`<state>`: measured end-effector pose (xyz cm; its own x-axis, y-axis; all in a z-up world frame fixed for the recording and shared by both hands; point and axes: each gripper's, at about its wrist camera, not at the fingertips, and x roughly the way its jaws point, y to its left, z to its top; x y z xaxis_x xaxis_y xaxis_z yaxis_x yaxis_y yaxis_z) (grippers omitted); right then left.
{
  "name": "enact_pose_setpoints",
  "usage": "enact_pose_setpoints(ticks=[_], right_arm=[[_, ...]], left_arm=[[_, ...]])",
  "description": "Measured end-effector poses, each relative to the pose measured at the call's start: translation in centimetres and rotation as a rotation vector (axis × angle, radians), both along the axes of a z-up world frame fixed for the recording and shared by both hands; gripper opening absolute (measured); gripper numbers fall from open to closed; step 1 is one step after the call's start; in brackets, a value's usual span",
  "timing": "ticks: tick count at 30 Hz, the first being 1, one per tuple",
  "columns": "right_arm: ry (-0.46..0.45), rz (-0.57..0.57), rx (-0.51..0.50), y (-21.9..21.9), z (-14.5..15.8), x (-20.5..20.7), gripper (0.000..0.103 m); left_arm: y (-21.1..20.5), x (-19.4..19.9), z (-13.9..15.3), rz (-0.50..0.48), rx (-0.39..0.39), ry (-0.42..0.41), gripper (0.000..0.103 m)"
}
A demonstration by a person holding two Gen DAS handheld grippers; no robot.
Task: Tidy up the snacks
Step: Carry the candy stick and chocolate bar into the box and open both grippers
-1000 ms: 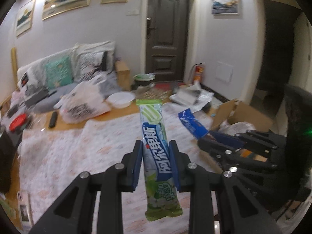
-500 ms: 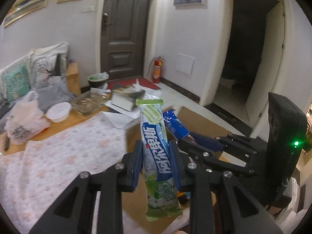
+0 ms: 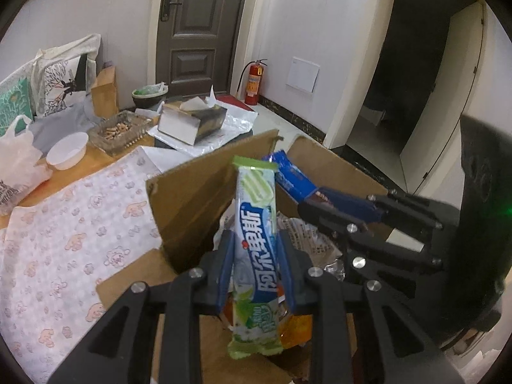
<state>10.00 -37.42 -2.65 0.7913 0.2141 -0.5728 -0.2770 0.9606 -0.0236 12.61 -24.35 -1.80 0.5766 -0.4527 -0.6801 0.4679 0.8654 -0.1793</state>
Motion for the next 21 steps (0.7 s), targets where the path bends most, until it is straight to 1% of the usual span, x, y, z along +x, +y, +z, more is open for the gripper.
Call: enact_pose_setpoints(ticks=[1, 4, 8, 13, 17, 21], right_arm=[[0.005, 0.012, -0.005, 0.0, 0.1, 0.0, 0.014], [0.039, 0.058, -0.027, -0.1, 0.2, 1.0, 0.014], [0.062, 0.050, -0.051, -0.4, -0.2, 1.2, 0.015], [0.064, 0.050, -0.026, -0.7, -0.1, 0.9, 0.016], [0.070, 0.045, -0.025, -0.8, 0.2, 1.1, 0.025], [0.060, 0.039, -0.023, -0.7, 0.6, 0.7, 0.027]], left_arm=[[0.2, 0.1, -0.2, 0.005, -0.003, 0.002, 0.022], [0.5, 0.5, -0.4, 0.011, -0.021, 0.014, 0.022], [0.6, 0.6, -0.7, 0.010, -0.012, 0.016, 0.022], [1.5, 0.8, -0.9, 0.026, -0.014, 0.030, 0.022], [1.8, 0.5, -0.4, 0.022, -0.013, 0.017, 0.024], [1.4, 0.3, -0.5, 0.007, -0.004, 0.012, 0.024]])
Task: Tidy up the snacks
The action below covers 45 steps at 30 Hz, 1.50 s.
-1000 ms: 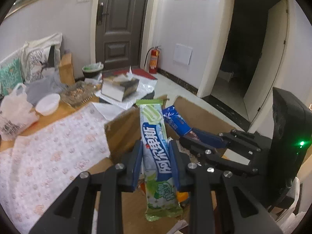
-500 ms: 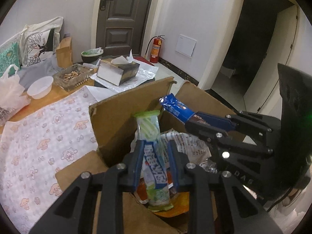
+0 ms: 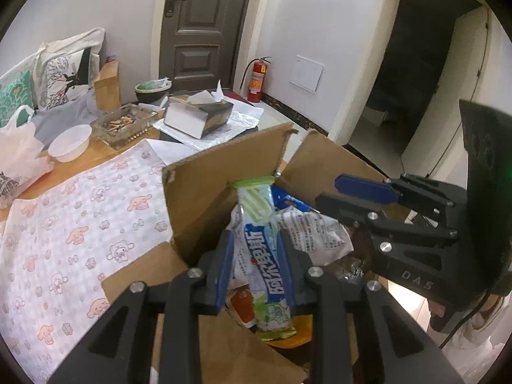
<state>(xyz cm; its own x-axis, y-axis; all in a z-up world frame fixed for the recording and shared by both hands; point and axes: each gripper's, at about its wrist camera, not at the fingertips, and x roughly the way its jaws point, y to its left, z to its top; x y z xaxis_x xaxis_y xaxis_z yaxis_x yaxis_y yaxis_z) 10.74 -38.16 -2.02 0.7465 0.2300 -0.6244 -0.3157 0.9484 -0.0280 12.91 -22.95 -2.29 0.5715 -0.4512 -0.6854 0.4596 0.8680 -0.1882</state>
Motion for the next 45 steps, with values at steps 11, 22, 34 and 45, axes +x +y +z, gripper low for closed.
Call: enact_pose_setpoints(ticks=[11, 22, 34, 45], right_arm=[[-0.115, 0.078, 0.068, 0.9, 2.6, -3.2, 0.062], [-0.376, 0.118, 0.136, 3.7, 5.7, -10.2, 0.085], [-0.444, 0.105, 0.167, 7.6, 3.2, -13.5, 0.103], [-0.431, 0.115, 0.168, 8.9, 2.9, -13.7, 0.103]], left_arm=[[3.4, -3.8, 3.4, 0.088, 0.008, -0.151, 0.069], [9.0, -10.8, 7.4, 0.215, -0.039, -0.384, 0.096], [13.5, -14.1, 5.4, 0.361, -0.053, -0.467, 0.101], [15.3, -14.1, 4.0, 0.408, -0.057, -0.443, 0.101]])
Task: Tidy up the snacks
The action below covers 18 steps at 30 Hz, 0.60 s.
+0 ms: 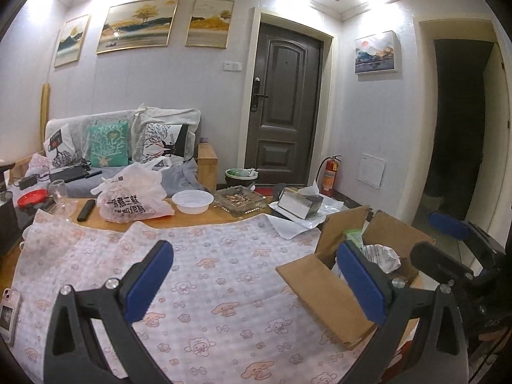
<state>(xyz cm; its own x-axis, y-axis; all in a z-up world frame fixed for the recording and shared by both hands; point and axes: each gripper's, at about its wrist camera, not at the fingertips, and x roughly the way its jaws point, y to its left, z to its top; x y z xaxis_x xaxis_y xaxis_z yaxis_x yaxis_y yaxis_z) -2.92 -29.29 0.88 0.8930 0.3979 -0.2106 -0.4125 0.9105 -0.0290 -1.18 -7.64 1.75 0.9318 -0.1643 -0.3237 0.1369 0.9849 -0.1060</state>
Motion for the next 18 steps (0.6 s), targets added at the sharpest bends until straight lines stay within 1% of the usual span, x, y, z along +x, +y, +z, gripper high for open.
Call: enact_pose_setpoints(ticks=[18], right_arm=[[0.017, 0.004, 0.006, 0.40, -0.81, 0.48, 0.103]], left_arm=[[-0.24, 0.08, -0.19, 0.005, 0.004, 0.006, 0.102]])
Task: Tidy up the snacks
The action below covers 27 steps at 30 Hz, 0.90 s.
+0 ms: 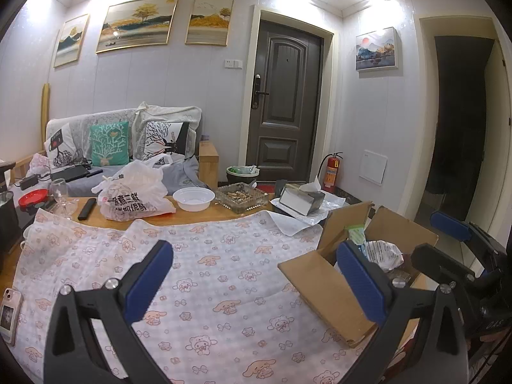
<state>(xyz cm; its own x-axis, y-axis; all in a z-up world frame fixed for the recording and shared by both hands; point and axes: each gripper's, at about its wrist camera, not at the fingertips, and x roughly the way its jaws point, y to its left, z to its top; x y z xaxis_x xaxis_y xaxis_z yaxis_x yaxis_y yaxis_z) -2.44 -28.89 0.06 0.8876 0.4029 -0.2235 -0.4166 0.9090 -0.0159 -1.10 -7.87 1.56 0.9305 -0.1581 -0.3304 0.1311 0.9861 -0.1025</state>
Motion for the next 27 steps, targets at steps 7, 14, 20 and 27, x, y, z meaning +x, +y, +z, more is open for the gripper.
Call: enact_pose_setpoints(ticks=[7, 14, 20, 27], right_arm=[[0.004, -0.003, 0.000, -0.04, -0.21, -0.07, 0.103], [0.003, -0.003, 0.000, -0.19, -0.08, -0.05, 0.103], [0.005, -0.002, 0.001, -0.26, -0.04, -0.03, 0.103], [0.005, 0.000, 0.002, -0.24, -0.05, -0.01, 0.103]], left_arm=[[0.00, -0.01, 0.03, -0.001, -0.001, 0.000, 0.102], [0.10, 0.06, -0.18, -0.002, -0.002, 0.001, 0.102], [0.43, 0.14, -0.61, 0.000, -0.005, 0.004, 0.102], [0.65, 0.14, -0.71, -0.004, -0.006, 0.008, 0.102]])
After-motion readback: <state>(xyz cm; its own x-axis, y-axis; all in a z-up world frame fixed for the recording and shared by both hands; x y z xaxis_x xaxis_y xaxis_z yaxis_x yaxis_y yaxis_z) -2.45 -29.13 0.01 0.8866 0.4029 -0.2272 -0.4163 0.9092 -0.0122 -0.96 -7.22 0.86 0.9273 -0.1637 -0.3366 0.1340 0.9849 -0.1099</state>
